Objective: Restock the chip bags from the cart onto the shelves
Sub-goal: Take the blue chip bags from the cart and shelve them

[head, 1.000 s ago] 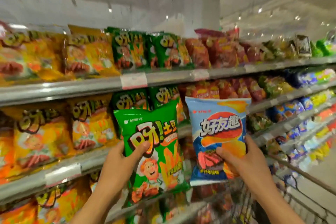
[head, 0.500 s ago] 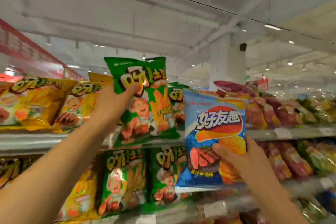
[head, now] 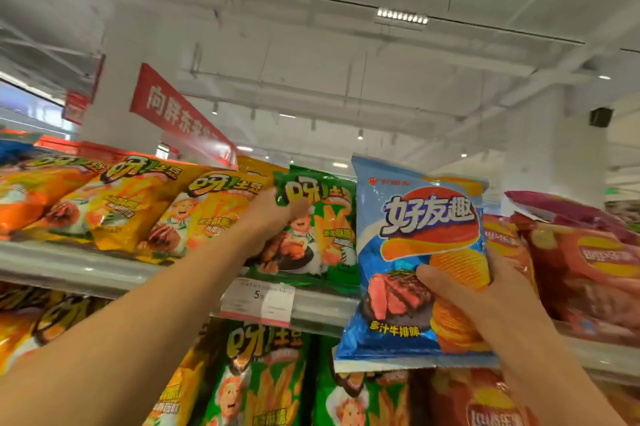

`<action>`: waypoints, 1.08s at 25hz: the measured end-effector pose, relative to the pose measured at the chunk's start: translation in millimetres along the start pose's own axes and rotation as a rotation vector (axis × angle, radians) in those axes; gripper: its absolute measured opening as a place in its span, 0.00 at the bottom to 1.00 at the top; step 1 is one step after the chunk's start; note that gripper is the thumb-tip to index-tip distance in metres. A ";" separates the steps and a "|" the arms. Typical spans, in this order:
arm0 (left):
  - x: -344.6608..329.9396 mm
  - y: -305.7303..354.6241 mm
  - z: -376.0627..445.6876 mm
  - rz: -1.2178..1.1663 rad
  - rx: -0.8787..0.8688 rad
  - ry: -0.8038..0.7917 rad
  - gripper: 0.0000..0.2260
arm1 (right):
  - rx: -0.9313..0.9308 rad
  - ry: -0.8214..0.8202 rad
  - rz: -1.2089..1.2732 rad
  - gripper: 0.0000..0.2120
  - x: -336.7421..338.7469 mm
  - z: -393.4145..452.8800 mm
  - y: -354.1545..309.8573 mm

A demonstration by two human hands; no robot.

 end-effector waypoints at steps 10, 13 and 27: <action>-31.0 0.9 -36.2 0.805 -0.499 -0.231 0.29 | -0.050 -0.042 0.089 0.35 -23.0 0.9 0.9; -20.0 4.2 -44.4 0.860 -0.630 -0.205 0.30 | -0.025 -0.035 0.136 0.37 -45.6 -6.1 -13.4; 356.5 -168.9 -71.4 0.978 -0.521 0.240 0.33 | 0.116 -0.080 0.285 0.15 -347.5 -45.9 -180.8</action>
Point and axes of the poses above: each hand's wrist, its own z-axis towards the middle knuckle, its own x-axis out of the back of the hand, y = z × x, the point moved 6 cm from there along z, towards the middle knuckle, and after that the axes turned 8 degrees about x, right-handed, at the moved point
